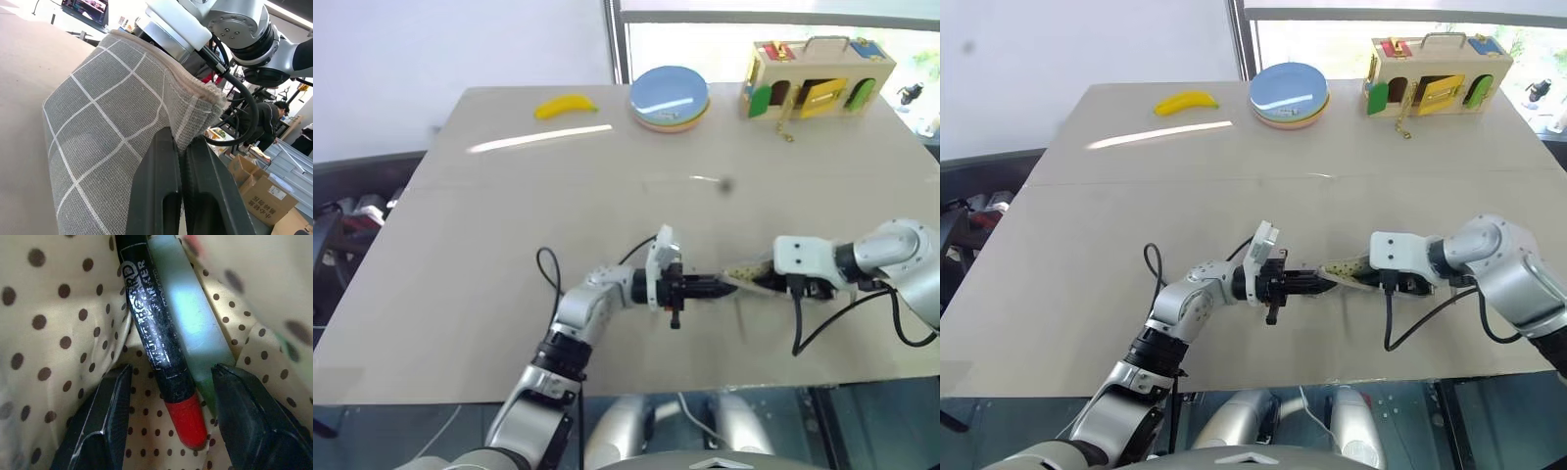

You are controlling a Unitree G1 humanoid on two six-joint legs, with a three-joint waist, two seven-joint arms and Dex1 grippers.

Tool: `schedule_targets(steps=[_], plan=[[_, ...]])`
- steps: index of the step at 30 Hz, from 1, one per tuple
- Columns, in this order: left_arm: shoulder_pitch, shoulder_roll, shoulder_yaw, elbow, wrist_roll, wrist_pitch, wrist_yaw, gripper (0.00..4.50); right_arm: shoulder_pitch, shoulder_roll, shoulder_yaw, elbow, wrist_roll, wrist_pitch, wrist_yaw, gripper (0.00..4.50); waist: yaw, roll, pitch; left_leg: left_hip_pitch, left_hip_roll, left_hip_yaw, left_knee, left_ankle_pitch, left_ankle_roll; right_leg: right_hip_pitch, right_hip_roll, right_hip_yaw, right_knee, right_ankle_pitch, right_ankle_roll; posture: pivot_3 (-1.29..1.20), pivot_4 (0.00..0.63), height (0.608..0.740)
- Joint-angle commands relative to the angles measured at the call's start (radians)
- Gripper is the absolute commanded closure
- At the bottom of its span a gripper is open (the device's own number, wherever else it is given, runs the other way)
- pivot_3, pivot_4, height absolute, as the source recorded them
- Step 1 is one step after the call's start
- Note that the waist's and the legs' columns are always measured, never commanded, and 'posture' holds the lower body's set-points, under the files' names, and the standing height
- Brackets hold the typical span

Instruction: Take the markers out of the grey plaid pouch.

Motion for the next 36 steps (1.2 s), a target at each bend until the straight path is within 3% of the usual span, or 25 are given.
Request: schedule_targets(steps=[1,5,6,14,24,36], plan=[[0.004,-0.001,-0.004,-0.022,-0.013,-0.006,-0.022,4.50,0.012,0.021,0.008,0.060,-0.044,-0.040,-0.012,2.41,-0.001,0.000,0.000,0.000,0.000,0.000,0.000,0.000,0.000,0.000,0.000,0.000,0.000,0.000,0.000,0.00,0.150,0.740],[0.008,0.001,-0.007,-0.027,-0.012,-0.004,-0.023,4.50,0.009,0.032,-0.013,0.076,-0.053,-0.058,-0.007,4.03,-0.001,-0.001,-0.001,0.001,0.000,0.000,0.000,0.000,0.000,0.001,0.000,0.000,0.001,0.000,0.000,0.00,0.150,0.740],[0.009,0.001,-0.009,-0.028,-0.012,-0.004,-0.023,4.50,0.010,0.033,-0.018,0.077,-0.054,-0.060,-0.005,4.26,-0.001,-0.001,-0.001,0.001,0.000,0.000,0.001,0.000,0.000,0.001,0.000,0.000,0.001,0.000,0.000,0.00,0.150,0.740],[0.020,0.007,-0.015,-0.040,-0.009,-0.006,-0.020,4.50,0.022,0.011,-0.117,-0.004,0.020,0.007,0.014,4.27,0.001,-0.001,-0.001,0.001,0.000,0.000,0.000,0.000,0.000,0.000,0.000,0.001,0.001,0.000,0.000,0.00,0.150,0.740],[0.027,0.016,-0.012,-0.034,0.003,-0.032,-0.011,4.50,0.022,-0.104,-0.297,-0.204,0.197,0.174,0.083,4.27,0.002,0.000,0.000,0.000,0.000,0.000,-0.001,0.000,0.000,0.000,0.000,0.000,0.000,0.000,0.000,0.00,0.150,0.740],[-0.022,-0.027,0.030,0.032,0.019,-0.102,0.048,4.50,0.096,-0.115,-0.331,-0.323,0.349,0.287,0.066,4.27,0.004,0.000,0.000,-0.001,0.000,0.000,0.000,0.000,0.000,0.000,-0.001,0.000,-0.001,0.000,0.000,0.00,0.150,0.740]])
